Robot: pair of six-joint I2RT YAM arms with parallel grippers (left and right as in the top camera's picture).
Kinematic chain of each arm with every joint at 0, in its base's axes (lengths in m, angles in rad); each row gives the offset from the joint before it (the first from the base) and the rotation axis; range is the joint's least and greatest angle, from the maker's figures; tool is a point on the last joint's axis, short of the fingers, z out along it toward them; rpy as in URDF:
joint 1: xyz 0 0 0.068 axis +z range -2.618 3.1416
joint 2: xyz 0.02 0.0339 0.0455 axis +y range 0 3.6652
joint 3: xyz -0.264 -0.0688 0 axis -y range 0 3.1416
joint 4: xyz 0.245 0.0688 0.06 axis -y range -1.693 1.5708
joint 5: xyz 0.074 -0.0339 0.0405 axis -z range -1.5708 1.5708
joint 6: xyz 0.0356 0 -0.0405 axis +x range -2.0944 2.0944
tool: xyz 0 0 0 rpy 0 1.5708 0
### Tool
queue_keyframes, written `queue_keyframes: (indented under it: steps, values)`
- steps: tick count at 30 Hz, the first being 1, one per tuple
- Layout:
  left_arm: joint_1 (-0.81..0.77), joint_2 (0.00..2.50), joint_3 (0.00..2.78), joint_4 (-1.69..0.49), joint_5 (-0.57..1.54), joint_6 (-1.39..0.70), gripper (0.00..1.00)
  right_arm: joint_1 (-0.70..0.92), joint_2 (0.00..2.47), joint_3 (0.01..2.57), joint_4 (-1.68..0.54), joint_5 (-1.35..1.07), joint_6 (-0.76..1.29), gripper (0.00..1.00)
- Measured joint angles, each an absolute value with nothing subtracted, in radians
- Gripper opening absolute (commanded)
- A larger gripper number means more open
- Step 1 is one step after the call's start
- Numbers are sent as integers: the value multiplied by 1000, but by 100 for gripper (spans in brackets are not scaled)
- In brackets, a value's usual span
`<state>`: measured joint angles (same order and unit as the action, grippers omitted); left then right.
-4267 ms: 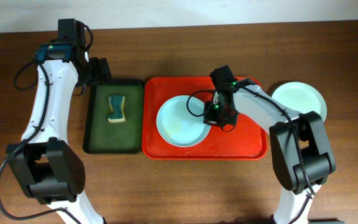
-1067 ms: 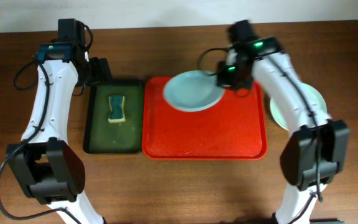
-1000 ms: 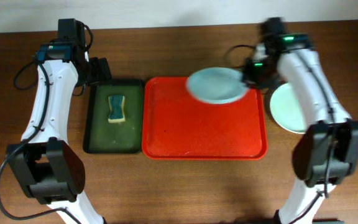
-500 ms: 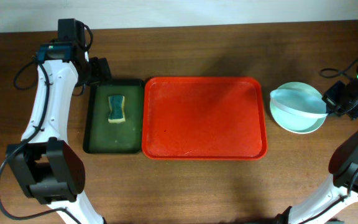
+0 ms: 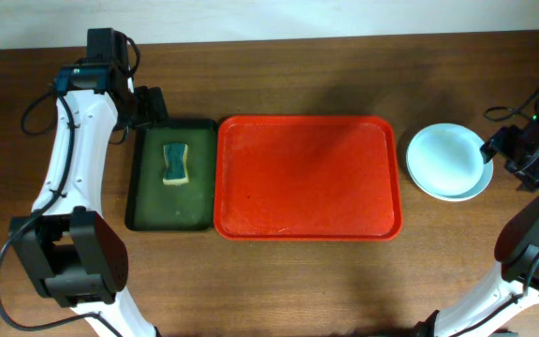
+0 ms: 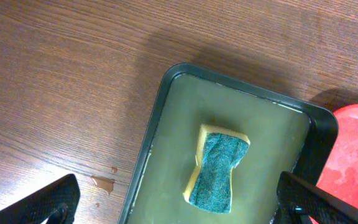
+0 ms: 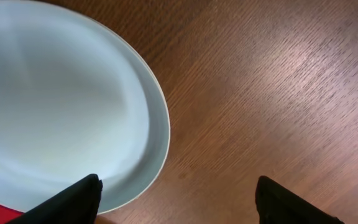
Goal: Clean dirty plates on tray and stack at the side
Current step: 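Open the right gripper and release the plate on the stack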
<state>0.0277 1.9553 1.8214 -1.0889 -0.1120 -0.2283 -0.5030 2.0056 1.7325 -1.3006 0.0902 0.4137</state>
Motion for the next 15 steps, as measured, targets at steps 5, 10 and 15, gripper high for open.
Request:
queue_keyframes:
  steps: [5, 10, 15]
  values:
    - [28, 1955, 1821, -1089, -112, -228, 99, -503, 2006, 1650, -1286, 78, 406, 91]
    - [28, 1955, 1821, -1089, -112, -228, 100, -428, 2006, 1638, -1333, -192, 115, 87]
    - [28, 1955, 1821, -1089, -112, -228, 99, -167, 2006, 1637, -1307, -202, -66, 99]
